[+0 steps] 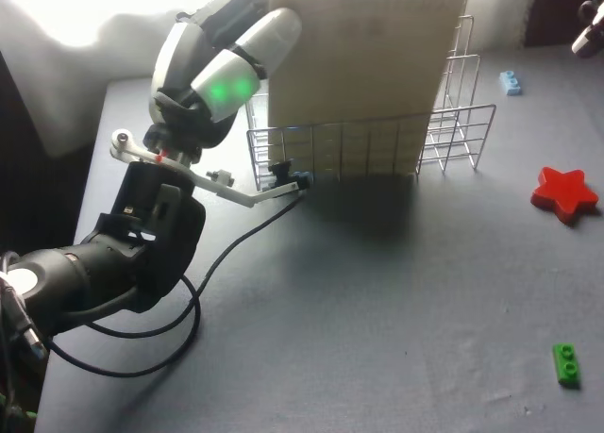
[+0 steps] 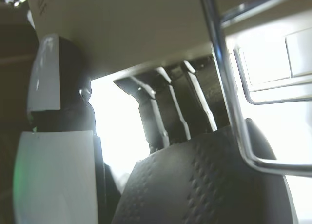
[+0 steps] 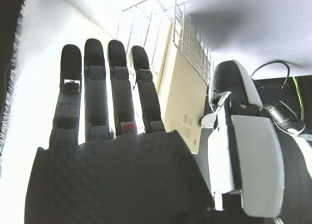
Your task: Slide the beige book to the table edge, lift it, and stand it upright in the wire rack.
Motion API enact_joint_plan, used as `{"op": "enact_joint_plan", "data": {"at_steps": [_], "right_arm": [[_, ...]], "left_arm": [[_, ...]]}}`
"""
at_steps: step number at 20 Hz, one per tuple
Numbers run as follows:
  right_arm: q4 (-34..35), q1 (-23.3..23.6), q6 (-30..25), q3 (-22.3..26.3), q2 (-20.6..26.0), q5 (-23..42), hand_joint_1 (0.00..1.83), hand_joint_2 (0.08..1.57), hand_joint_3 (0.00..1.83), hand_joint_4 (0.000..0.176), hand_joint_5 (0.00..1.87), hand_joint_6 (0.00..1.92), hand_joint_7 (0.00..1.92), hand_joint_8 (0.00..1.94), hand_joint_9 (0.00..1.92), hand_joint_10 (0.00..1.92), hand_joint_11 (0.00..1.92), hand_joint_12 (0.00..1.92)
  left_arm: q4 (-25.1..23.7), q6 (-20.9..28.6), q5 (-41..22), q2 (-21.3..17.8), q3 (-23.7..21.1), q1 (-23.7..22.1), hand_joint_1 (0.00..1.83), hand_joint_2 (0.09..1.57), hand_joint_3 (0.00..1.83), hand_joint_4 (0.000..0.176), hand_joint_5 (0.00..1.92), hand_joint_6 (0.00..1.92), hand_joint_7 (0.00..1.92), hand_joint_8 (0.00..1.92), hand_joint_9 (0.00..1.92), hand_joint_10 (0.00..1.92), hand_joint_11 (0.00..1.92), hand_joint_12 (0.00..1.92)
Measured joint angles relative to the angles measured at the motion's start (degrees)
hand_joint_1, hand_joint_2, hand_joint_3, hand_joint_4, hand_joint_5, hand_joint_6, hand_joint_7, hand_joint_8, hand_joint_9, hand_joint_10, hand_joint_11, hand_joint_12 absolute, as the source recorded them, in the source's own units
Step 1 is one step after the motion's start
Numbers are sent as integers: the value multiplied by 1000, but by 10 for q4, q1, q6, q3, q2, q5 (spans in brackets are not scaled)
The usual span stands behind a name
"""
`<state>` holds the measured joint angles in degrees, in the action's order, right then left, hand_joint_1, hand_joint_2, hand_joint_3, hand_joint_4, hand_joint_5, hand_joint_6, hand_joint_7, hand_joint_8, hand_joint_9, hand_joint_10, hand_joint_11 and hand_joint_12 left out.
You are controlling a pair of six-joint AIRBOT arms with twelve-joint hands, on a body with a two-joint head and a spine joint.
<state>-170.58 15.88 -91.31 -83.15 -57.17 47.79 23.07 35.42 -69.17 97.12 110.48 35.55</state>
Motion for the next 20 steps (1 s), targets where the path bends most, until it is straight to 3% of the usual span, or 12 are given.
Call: {"op": "enact_joint_plan", "data": {"at_steps": [2,3,6,9,12,16,20], "right_arm": [[0,0,1,1,1,1,256,1143,0,0,355,1,366,2,362,5,0,949],[0,0,1,1,0,1,260,1140,0,0,367,4,379,5,374,7,0,968],[0,0,1,2,1,1,265,1137,0,0,348,0,371,0,372,4,0,960],[0,0,1,3,2,1,254,1143,1,0,345,0,356,0,361,0,0,954],[0,0,3,5,3,2,211,1154,4,0,336,4,353,5,348,1,0,931],[0,0,8,8,3,2,200,1157,3,0,330,3,353,4,351,3,0,919],[0,3,8,13,4,3,193,1157,2,0,334,7,353,5,347,1,0,919]], "left_arm": [[2,0,-4,-7,-5,4,702,1038,0,0,576,0,481,0,491,1,41,941],[5,1,-4,-10,-9,5,646,1023,0,0,478,0,399,0,400,0,7,817],[3,3,-4,-30,-28,9,575,987,0,0,345,1,265,4,238,2,0,514],[-1,3,-5,-76,-64,18,589,953,0,0,245,0,170,2,154,0,0,289],[3,3,-1,-120,-88,29,541,960,1,0,200,0,148,0,118,0,0,234],[-1,5,2,-194,-122,48,613,951,0,0,170,0,92,0,91,0,0,196],[-19,-21,35,-292,-172,69,527,1021,8,0,128,0,88,1,107,2,0,264]]}}
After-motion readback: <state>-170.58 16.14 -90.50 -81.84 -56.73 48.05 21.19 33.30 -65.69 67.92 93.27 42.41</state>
